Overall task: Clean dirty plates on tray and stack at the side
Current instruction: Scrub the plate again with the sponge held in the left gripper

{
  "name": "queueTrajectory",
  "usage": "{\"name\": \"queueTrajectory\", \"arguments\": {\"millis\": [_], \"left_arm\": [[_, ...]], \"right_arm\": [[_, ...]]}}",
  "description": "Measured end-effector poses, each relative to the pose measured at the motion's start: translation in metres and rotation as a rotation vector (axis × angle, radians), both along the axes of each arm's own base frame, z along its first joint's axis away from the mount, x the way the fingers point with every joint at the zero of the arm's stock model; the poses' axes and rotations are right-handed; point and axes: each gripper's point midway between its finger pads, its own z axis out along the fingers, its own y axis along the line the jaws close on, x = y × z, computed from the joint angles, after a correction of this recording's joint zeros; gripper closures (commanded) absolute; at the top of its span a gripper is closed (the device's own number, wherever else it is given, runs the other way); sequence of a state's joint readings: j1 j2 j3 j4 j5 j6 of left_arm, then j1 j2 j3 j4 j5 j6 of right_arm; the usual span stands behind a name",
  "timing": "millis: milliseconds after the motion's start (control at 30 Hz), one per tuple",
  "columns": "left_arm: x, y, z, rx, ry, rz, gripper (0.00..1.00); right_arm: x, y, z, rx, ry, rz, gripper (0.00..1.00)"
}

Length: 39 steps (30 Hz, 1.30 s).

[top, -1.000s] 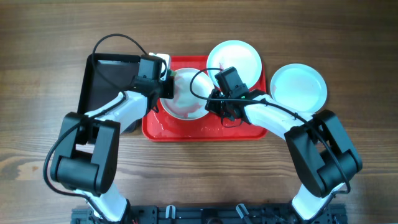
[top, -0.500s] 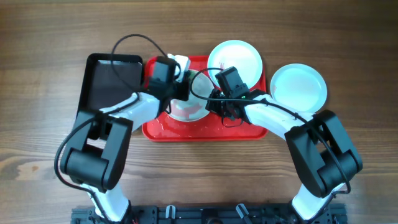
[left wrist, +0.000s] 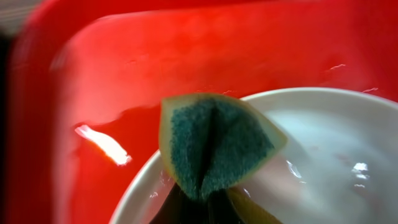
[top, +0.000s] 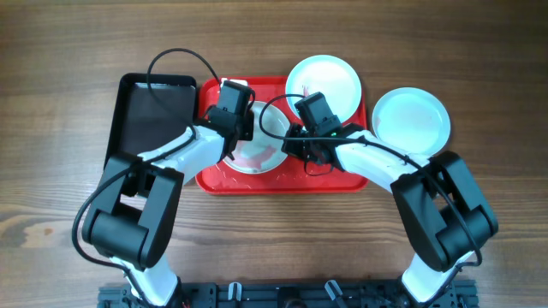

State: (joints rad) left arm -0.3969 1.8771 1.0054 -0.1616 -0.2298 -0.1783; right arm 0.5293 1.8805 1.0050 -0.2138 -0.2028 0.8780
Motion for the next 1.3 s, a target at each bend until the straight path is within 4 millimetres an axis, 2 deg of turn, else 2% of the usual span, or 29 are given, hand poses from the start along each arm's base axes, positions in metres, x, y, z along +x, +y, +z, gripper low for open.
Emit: {"name": "queueTrajectory", "arguments": {"millis": [133,300,567,800,933,1100,1300], "left_arm": [[-0.009,0.013,0.000,0.069,0.026,0.045,0.96],[-0.024,0.015,-0.002,0.057,0.101,0.056,0.96],[-0.057,0.015,-0.004,-0.183,0.316,0.066,0.96],[-0.110,0.018,-0.005,-0.403,0.592,0.116,0.96],[-0.128,0.010,-0.003,-0.452,0.667,0.087,0.96],[-0.141,-0.014,0.000,-0.534,0.709,-0.029,0.96],[-0.135,-0.028,0.001,-0.567,0.670,-0.099,0.96]], "right_arm": [[-0.003,0.005,0.000,0.005,-0.003,0.023,0.96],[-0.004,0.006,0.000,0.006,-0.001,0.034,0.96],[-0.004,0.006,0.000,0.001,-0.009,0.056,0.96],[-0.005,0.007,0.000,0.005,-0.011,0.069,0.96],[-0.005,0.008,0.001,0.007,-0.013,0.075,0.96],[-0.005,0.008,0.001,0.006,-0.014,0.077,0.96],[-0.005,0.008,0.001,0.007,-0.014,0.077,0.96]]}}
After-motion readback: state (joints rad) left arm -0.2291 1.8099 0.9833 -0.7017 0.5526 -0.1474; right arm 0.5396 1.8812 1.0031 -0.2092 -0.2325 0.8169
